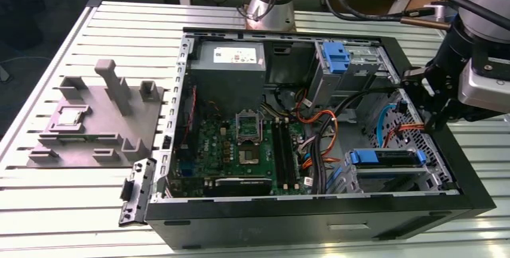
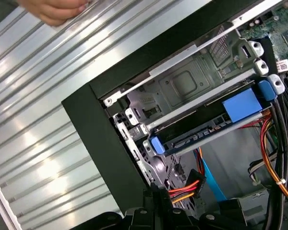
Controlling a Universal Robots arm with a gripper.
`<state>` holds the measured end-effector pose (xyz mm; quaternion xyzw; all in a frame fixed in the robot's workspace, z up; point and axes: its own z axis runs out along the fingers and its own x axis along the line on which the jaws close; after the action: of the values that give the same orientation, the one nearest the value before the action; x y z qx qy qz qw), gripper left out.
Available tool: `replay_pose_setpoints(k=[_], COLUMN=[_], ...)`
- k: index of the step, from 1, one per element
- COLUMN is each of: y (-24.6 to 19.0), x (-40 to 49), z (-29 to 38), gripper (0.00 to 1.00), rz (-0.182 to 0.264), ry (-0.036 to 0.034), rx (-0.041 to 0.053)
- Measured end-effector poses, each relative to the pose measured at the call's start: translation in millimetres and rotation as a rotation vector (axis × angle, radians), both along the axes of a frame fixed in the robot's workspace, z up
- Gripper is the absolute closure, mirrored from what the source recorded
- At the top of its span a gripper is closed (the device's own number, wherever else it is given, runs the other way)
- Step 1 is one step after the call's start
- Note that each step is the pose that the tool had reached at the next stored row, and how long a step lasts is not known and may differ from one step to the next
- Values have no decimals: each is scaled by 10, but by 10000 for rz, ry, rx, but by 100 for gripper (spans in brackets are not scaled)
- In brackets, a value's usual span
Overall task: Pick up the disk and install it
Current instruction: 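Insert the first disk wire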
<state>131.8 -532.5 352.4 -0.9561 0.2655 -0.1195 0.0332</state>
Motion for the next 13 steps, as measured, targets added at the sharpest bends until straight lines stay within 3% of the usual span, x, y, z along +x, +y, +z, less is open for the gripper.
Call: replay_pose_setpoints(k=[9, 13], y=[1, 0], x=[-71, -72], z=[0, -1], gripper=[83, 83], rz=[-177, -857], ry=[0, -1], rx=[2, 0])
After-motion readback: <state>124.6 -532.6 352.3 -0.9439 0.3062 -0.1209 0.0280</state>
